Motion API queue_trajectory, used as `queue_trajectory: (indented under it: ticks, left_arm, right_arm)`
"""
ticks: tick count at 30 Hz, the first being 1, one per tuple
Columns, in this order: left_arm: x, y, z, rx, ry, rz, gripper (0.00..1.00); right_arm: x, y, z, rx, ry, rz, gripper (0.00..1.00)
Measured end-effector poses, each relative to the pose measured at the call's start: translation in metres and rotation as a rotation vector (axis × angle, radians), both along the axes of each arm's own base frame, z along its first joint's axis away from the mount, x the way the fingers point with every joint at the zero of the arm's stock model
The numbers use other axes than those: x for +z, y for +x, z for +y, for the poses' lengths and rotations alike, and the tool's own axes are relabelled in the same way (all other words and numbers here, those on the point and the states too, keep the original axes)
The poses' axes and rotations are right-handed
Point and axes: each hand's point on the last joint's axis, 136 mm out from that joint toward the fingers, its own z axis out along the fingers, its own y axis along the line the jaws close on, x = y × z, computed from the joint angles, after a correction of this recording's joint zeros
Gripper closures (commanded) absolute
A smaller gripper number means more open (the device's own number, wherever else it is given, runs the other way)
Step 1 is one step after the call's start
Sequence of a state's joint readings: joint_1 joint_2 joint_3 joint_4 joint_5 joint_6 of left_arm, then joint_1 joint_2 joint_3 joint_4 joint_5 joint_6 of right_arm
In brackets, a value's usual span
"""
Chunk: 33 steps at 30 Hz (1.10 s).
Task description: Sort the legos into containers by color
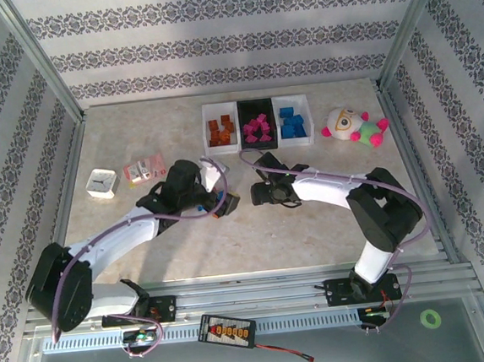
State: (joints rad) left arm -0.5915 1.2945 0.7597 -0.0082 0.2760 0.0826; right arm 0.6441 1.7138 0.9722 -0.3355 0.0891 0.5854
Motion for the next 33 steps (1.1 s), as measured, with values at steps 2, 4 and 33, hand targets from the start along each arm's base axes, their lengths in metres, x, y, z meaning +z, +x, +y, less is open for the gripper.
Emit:
queue_trajectory:
  ticks: [2, 4, 33]
  left_arm:
    - [0.0, -0.01, -0.002, -0.039, -0.002, -0.015, 0.01]
    - [0.001, -0.014, -0.002, -0.056, -0.001, -0.029, 0.01]
    - [0.015, -0.01, -0.026, -0.108, -0.102, -0.117, 0.01]
  right_arm:
    - [-0.009, -0.002, -0.002, -0.006, -0.017, 0.026, 0.42]
    - [-0.012, -0.002, -0.004, -0.014, -0.031, 0.035, 0.49]
    - [0.121, 0.142, -0.086, -0.233, -0.021, -0.369, 0.72]
